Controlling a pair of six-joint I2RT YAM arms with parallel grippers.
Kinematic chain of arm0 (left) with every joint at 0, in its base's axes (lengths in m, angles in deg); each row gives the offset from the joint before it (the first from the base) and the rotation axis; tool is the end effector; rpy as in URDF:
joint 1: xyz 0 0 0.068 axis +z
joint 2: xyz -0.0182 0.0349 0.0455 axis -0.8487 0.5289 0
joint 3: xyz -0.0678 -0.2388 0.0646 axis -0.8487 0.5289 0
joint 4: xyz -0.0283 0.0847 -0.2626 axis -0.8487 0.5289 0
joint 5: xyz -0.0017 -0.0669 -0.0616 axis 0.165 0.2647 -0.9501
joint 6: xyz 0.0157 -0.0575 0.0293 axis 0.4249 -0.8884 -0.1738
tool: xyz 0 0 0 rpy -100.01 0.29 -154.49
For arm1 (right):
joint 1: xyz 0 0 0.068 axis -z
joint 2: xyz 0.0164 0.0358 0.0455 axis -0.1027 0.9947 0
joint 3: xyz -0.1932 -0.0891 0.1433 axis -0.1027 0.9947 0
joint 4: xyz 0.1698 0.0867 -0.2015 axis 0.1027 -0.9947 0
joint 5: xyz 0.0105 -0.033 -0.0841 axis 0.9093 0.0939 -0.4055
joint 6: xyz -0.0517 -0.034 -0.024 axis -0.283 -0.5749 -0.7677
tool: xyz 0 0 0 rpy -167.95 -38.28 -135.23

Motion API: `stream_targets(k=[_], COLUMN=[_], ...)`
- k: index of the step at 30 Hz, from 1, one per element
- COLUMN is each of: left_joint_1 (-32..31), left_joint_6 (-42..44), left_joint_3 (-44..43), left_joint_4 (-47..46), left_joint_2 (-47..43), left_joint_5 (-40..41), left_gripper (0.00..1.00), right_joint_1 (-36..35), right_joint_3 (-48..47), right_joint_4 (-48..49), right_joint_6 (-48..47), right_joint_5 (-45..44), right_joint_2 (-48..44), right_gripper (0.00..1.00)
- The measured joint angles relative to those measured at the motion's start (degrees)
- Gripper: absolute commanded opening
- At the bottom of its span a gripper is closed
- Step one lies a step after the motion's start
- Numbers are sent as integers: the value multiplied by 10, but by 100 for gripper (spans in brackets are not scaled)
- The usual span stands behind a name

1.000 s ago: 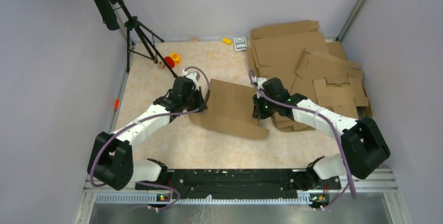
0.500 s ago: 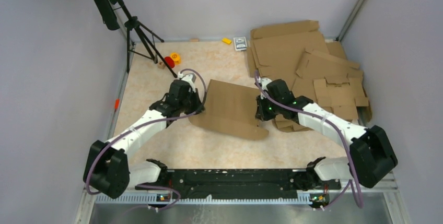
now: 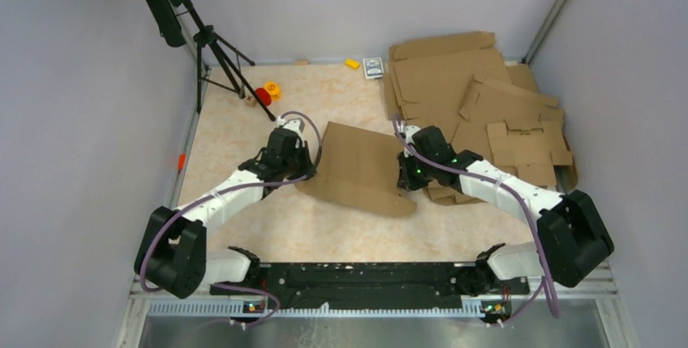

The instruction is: Fold the paper box

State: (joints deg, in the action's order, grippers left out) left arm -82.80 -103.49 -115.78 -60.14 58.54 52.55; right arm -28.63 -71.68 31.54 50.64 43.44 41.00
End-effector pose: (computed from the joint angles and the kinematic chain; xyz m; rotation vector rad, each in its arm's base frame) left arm 0.2644 -0.1254 0.1679 -0.0463 2.4064 -0.5199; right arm 0.2382 0.1756 0.1726 -0.5186 2.4951 0.5827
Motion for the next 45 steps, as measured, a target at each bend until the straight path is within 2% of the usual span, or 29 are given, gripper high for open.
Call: stream_targets(k=[6, 9, 11, 12, 14, 20, 24, 30, 35, 38, 44, 45], left_joint_1=[0, 0, 0, 0, 0, -1, -11, -32, -38, -43, -47, -46], left_joint_6=[1, 1, 0, 0, -3, -32, -67, -105, -131, -140, -153, -158], left_joint_3=[5, 14, 28, 36, 47, 104, 158, 214, 251, 263, 277, 288], left_joint_4=[11, 28, 35, 39, 48, 58, 48, 14, -45, -76, -141, -166], left_joint_2=[-19, -55, -97, -119, -152, -228, -242, -243, -243, -235, -200, -195], left_joint_5=[14, 16, 11, 7, -1, -66, -108, -148, -176, -184, -198, -202], left_gripper=[0, 8, 17, 20, 24, 26, 30, 33, 34, 36, 36, 36], right_joint_1=[19, 40, 55, 64, 85, 112, 116, 151, 163, 163, 167, 168], right_joint_3=[-43, -84, -104, -111, -122, -155, -211, -274, -307, -306, -306, -305], right_joint_4=[-35, -39, -28, -19, 1, 38, 56, 92, 98, 102, 146, 160], right_joint_6=[-13, -22, -23, -23, -21, -10, -12, -12, -17, -10, 25, 35], right_joint_5=[-16, -17, -11, -3, 17, 49, 66, 140, 205, 252, 336, 349], right_joint_2=[-3, -2, -1, 2, 15, 93, 167, 264, 352, 388, 411, 416], right_gripper=[0, 2, 34, 47, 61, 83, 91, 91, 79, 67, 34, 31])
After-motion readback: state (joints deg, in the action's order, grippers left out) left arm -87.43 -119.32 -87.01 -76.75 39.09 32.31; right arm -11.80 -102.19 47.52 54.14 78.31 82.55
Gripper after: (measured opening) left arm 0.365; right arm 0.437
